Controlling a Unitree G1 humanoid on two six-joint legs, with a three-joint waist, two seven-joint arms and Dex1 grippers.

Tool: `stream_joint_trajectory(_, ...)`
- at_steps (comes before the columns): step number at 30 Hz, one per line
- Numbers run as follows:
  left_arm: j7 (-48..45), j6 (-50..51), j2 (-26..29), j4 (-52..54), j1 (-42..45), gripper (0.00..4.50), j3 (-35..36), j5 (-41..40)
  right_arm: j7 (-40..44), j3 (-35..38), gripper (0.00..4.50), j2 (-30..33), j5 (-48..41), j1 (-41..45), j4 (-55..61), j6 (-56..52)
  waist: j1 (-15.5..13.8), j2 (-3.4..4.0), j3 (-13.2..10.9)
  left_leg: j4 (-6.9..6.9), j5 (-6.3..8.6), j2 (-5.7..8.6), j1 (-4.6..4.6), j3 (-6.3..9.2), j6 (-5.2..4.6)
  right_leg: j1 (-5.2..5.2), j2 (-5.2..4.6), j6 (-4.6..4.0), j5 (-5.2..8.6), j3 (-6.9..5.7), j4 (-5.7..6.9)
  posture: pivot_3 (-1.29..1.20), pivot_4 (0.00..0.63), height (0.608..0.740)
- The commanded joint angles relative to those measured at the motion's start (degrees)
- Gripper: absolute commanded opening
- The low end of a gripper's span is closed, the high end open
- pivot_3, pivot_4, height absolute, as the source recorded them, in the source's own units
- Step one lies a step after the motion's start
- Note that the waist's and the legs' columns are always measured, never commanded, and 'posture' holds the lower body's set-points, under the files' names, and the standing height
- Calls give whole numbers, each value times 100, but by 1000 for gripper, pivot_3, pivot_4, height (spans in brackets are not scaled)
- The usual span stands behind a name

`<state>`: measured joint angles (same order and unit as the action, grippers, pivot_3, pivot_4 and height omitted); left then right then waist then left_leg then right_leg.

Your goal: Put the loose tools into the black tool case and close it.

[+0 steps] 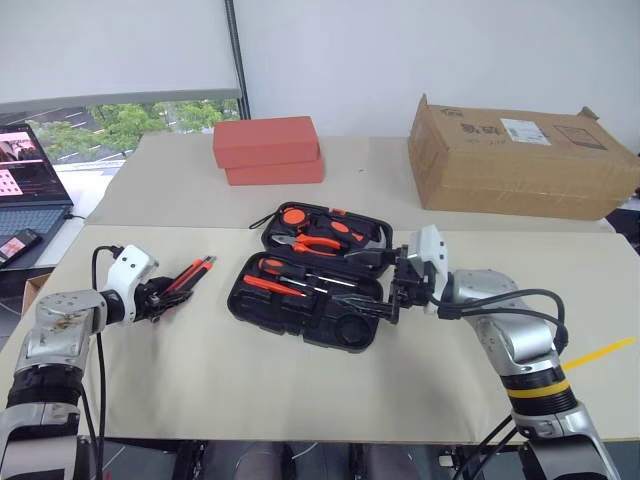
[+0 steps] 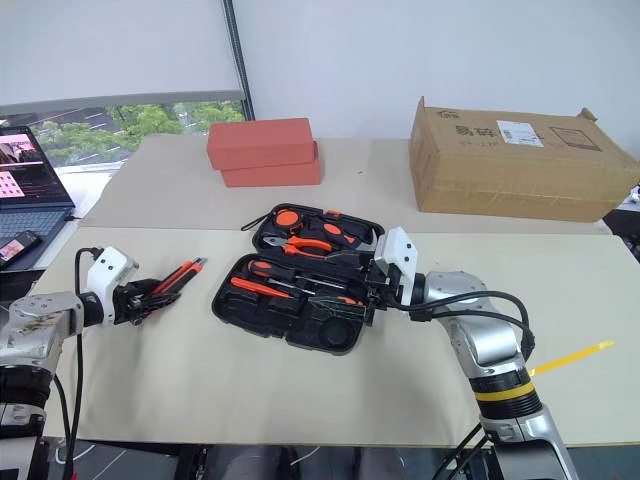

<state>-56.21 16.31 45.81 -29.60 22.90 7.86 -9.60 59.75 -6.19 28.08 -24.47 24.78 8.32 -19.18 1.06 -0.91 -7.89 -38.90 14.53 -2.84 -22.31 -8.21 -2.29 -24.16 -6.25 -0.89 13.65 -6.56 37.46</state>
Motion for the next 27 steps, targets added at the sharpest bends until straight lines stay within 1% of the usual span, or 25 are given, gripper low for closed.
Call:
stream_joint_trajectory(1, -58, -201, 73, -83, 50, 1710, 187, -139, 20, 90, 4500, 25, -120, 18, 206, 23, 3, 0, 0, 0, 0, 0, 0, -1, 0, -2, 0, -1, 0, 2, 5, 0, 150, 711)
stream_joint_trajectory(4, -295, -537, 0, 201, 208, 1710, 370, -463, 49, 107, 4500, 17, -151, 28, 197, 36, -11, -3, -2, -1, -1, -1, -4, -1, 1, -10, 0, -2, 1, 4, 10, 0, 150, 711)
stream_joint_trajectory(6, -486, -588, -35, 467, 385, 1710, 415, -685, 75, 128, 4500, 14, -179, 42, 183, 44, -28, -8, -5, -3, -1, 0, -10, -1, 2, -12, -2, -4, 0, 3, 8, 0, 150, 711)
stream_joint_trajectory(9, -1144, -645, -54, 903, 686, 1710, 234, -983, 124, 170, 4500, 16, -258, 72, 146, 46, -77, -9, -5, -8, -5, 3, -21, 2, 8, -10, -8, -4, 0, -9, 1, 0, 150, 711)
stream_joint_trajectory(12, -1766, -1158, 19, 804, 1142, 1710, -332, -621, 191, 217, 4500, 45, -321, 125, 66, 39, -97, -9, -5, -9, -12, 9, -27, 1, 20, -3, -9, -4, -1, -12, -17, 0, 150, 711)
stream_joint_trajectory(15, -2557, -1569, -295, 674, 1790, 1710, -879, -603, 294, 265, 4500, 108, -329, 191, -51, 72, -106, -9, -5, -7, -12, 13, -31, -1, 19, 0, -4, -4, 0, -17, -28, 0, 150, 711)
stream_joint_trajectory(19, -3451, -2195, -542, 524, 2115, 1710, -1542, -468, 303, 336, 4500, 162, -333, 158, -24, 64, -75, -10, -4, -8, -14, 11, -42, -1, 22, -7, 7, -3, 0, -21, -36, 0, 150, 711)
stream_joint_trajectory(21, -3622, -2683, -575, 265, 2290, 1710, -2037, -343, 284, 398, 4500, 209, -359, 65, 68, 35, -54, -10, -4, -6, -18, 11, -46, -2, 28, -10, 13, -3, 0, -20, -38, 0, 150, 711)
stream_joint_trajectory(24, -3629, -3883, -500, -633, 2653, 1710, -2923, 7, 269, 450, 4500, 323, -341, -153, 247, 0, -39, -10, -4, -6, -18, 10, -47, 0, 29, -10, 15, -3, 0, -21, -42, 0, 150, 711)
stream_joint_trajectory(27, -3629, -4247, -620, -1288, 3047, 1710, -3342, -112, 216, 504, 4500, 418, -317, -350, 439, 1, -36, -10, -5, -6, -12, 10, -47, 1, 18, -11, 14, -2, 1, -19, -44, 0, 150, 711)
